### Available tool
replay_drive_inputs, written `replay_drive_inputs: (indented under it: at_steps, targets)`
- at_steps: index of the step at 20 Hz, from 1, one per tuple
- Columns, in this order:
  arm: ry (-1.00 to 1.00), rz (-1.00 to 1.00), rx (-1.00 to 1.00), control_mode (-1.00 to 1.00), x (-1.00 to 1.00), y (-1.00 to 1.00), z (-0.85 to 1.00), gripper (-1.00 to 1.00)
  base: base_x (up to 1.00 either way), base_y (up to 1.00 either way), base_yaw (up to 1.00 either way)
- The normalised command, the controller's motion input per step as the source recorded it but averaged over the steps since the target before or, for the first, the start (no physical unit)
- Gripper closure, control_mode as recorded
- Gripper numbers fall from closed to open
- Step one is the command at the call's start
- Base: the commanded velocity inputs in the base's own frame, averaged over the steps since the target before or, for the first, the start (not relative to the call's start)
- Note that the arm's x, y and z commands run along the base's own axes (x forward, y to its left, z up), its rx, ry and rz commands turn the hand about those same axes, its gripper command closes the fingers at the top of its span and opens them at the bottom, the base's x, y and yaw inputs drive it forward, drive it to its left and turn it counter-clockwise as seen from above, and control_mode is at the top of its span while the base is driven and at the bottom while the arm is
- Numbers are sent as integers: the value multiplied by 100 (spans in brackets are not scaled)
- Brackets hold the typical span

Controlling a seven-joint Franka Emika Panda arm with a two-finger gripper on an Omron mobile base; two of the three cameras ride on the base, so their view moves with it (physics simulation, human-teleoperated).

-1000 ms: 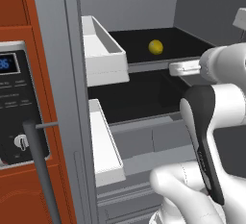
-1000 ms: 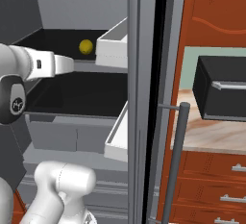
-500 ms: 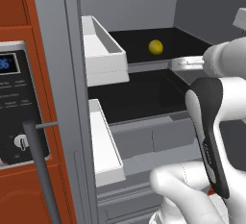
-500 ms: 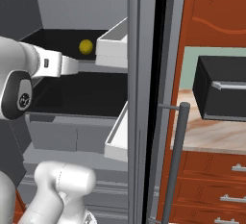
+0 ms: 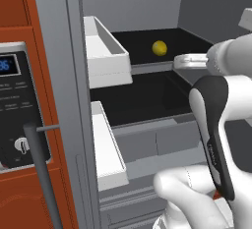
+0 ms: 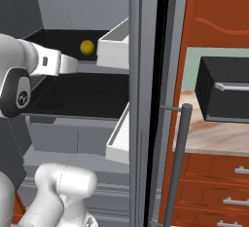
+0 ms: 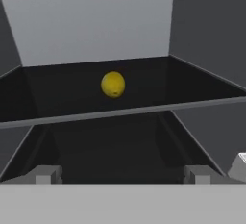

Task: Retrieve a lemon from the fridge and place it on the cutting board with the fish.

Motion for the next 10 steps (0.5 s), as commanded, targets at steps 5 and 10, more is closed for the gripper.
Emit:
replay_drive_inputs:
  at_steps: [5, 10]
  targets:
    - [0, 0, 0, -100, 24, 0, 5, -100, 0, 0, 0]
    - [1, 0, 0, -100, 41, 0, 1, -100, 0, 0, 0]
